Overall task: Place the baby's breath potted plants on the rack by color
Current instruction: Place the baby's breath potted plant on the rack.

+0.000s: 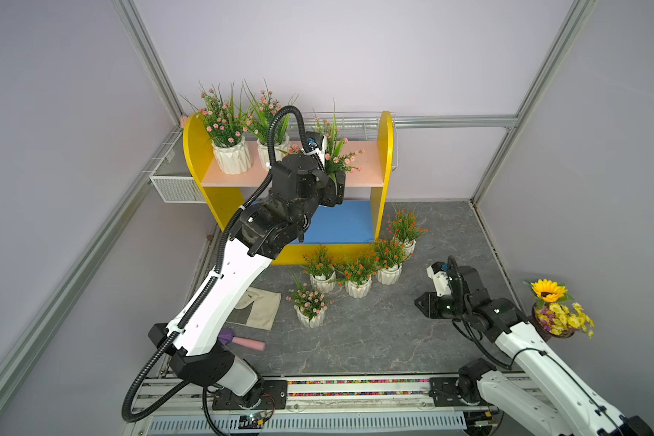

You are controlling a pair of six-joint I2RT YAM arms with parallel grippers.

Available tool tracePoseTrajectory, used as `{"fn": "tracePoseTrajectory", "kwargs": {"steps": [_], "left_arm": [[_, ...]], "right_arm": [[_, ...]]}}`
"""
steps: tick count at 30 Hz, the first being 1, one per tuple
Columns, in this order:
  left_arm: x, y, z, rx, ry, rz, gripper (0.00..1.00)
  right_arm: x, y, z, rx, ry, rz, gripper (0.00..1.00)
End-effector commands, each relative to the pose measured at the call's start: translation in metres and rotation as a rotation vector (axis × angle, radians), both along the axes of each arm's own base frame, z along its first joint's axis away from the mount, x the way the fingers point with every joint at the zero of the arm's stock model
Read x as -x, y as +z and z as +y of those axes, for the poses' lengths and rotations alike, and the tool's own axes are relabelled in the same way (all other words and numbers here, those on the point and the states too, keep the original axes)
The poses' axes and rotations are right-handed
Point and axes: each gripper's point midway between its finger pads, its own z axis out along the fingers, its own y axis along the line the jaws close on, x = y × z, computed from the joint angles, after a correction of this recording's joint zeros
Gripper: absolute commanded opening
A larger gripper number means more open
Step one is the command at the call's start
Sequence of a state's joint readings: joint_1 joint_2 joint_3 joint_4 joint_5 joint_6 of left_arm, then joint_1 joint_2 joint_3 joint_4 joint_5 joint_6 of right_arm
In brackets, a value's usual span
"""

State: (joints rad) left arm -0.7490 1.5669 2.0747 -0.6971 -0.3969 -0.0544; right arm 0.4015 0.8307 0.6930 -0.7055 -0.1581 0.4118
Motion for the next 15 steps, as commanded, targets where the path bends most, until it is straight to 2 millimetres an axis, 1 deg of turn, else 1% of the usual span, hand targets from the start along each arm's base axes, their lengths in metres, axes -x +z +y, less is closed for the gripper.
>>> {"fn": "tracePoseTrajectory", "kwargs": {"steps": [1, 9, 15], "left_arm": [[-0.010, 0.027, 0.003, 0.060, 0.005, -0.054, 0.20], [-0.055, 0.032, 0.009, 0.083, 0.083, -0.055, 0.19], [-0.077, 0.038, 0.015, 0.089, 0.142, -0.079, 0.19]], "right_arm": [[0.004, -0.004, 0.000, -0.016, -0.005, 0.016, 0.27], [0.010, -0.009, -0.002, -0.028, -0.020, 0.025, 0.27], [0.013, -0.007, -0.004, -0.028, -0.023, 0.017, 0.27]]}}
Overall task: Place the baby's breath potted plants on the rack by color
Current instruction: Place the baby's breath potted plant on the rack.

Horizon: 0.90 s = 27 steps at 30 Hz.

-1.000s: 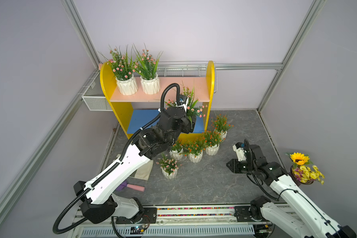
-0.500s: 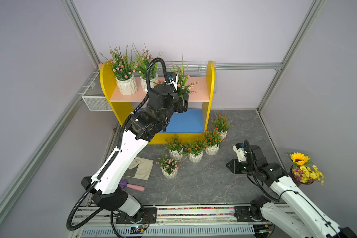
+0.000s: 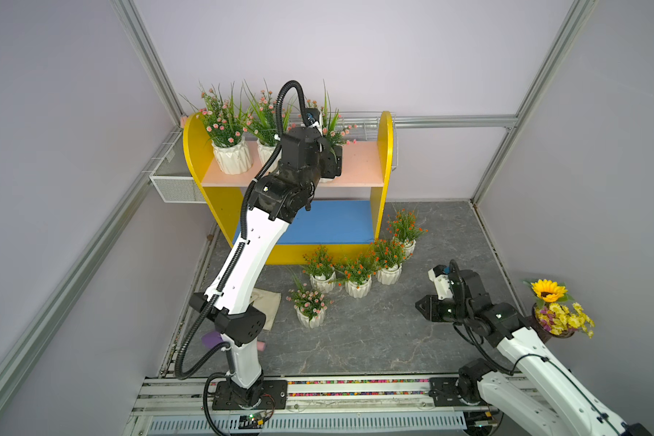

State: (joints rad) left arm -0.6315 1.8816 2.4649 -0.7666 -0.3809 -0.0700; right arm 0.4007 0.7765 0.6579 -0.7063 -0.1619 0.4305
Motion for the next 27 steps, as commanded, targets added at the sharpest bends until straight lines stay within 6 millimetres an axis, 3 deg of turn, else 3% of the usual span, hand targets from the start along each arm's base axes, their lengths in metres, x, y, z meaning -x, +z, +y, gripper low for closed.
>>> {"fn": "tracePoseTrajectory", "kwargs": {"steps": [1, 14, 18, 21, 22, 27], "left_arm": [[0.002, 0.036, 0.015, 0.062, 0.047, -0.085, 0.19], [-0.024, 0.019, 0.020, 0.039, 0.126, -0.075, 0.22], [-0.029, 0.013, 0.020, 0.036, 0.134, -0.066, 0.39], [-0.033, 0.009, 0.019, 0.031, 0.138, -0.060, 0.64], [-0.033, 0.009, 0.019, 0.033, 0.135, -0.059, 0.68], [-0.035, 0.008, 0.017, 0.038, 0.124, -0.057, 0.74]], "right_arm": [[0.007, -0.004, -0.001, -0.010, -0.010, 0.025, 0.28], [0.007, -0.004, -0.002, -0.008, -0.011, 0.019, 0.28], [0.006, -0.004, -0.002, -0.007, -0.011, 0.019, 0.28], [0.006, -0.004, -0.002, -0.008, -0.011, 0.020, 0.28], [0.006, -0.004, -0.002, -0.008, -0.010, 0.020, 0.28], [0.006, -0.004, -0.002, -0.007, -0.011, 0.020, 0.28]]}}
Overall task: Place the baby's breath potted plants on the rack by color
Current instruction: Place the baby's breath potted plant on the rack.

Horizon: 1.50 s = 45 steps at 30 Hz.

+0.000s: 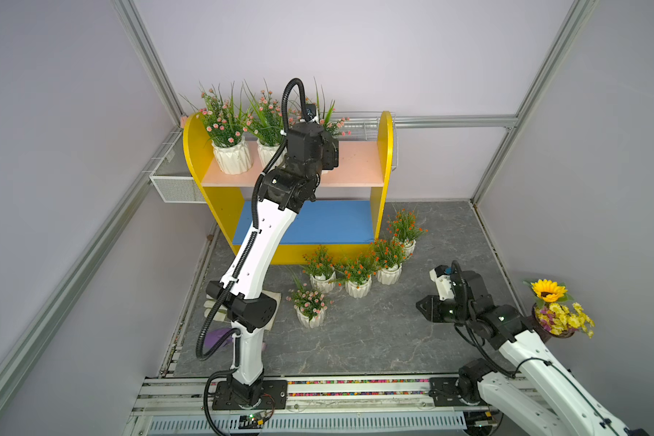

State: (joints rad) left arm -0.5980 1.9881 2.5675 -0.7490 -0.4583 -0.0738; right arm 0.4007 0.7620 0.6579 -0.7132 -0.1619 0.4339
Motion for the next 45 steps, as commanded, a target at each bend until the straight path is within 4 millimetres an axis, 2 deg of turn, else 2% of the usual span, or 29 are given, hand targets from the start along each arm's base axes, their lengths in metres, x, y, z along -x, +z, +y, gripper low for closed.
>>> {"fn": "tracePoseTrajectory", "kwargs": {"steps": [1, 8, 26, 34, 39, 45], "left_arm": [[-0.002, 0.016, 0.006, 0.038, 0.018, -0.044, 0.74], [0.002, 0.023, 0.007, 0.045, 0.007, -0.058, 0.79], [0.000, 0.021, 0.007, 0.015, 0.015, -0.062, 0.85], [-0.005, 0.017, 0.007, -0.016, 0.029, -0.064, 0.92], [-0.004, 0.020, 0.006, -0.024, 0.019, -0.078, 0.95], [0.008, 0.025, 0.005, 0.000, -0.007, -0.076, 0.95]], "right_arm": [[0.004, -0.006, -0.002, -0.002, -0.009, 0.025, 0.28], [0.004, -0.006, -0.001, -0.002, -0.008, 0.026, 0.28], [0.004, -0.005, -0.001, -0.004, -0.008, 0.021, 0.29], [0.004, -0.004, -0.002, -0.002, -0.010, 0.016, 0.34], [0.003, -0.005, -0.002, -0.001, -0.011, 0.018, 0.34], [0.002, -0.005, -0.002, 0.003, -0.011, 0.016, 0.35]]}}
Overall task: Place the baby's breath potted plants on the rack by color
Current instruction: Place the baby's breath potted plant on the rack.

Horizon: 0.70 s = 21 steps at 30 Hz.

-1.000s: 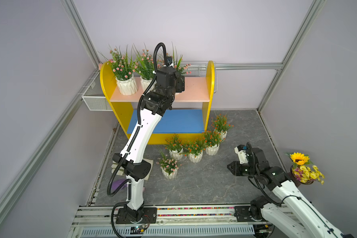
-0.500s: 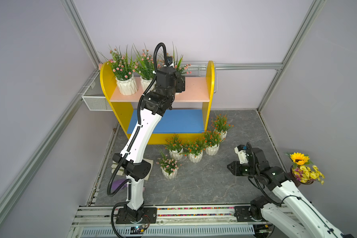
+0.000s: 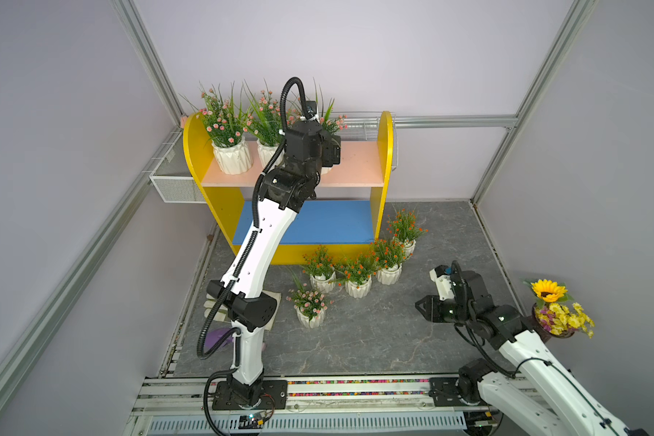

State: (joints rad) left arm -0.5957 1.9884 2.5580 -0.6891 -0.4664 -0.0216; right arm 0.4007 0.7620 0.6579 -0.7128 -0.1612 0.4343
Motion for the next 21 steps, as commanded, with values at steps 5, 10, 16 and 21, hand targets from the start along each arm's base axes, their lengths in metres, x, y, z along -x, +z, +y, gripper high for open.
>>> {"fn": "tracePoseTrajectory", "kwargs": {"steps": [5, 10, 16, 21], "left_arm": [[0.034, 0.022, 0.007, 0.043, -0.029, -0.046, 0.99], [0.055, 0.020, 0.009, 0.057, -0.047, -0.060, 0.99], [0.081, 0.012, 0.008, 0.061, -0.070, -0.063, 0.99], [0.107, -0.014, 0.012, 0.064, -0.118, -0.022, 1.00]], "right_arm": [[0.000, -0.005, -0.002, 0.005, -0.010, 0.016, 0.35], [-0.002, -0.005, 0.000, 0.004, -0.006, 0.016, 0.35], [-0.004, -0.003, 0.001, 0.001, -0.004, 0.009, 0.35], [-0.008, -0.003, 0.004, -0.016, -0.010, -0.001, 0.35]]}}
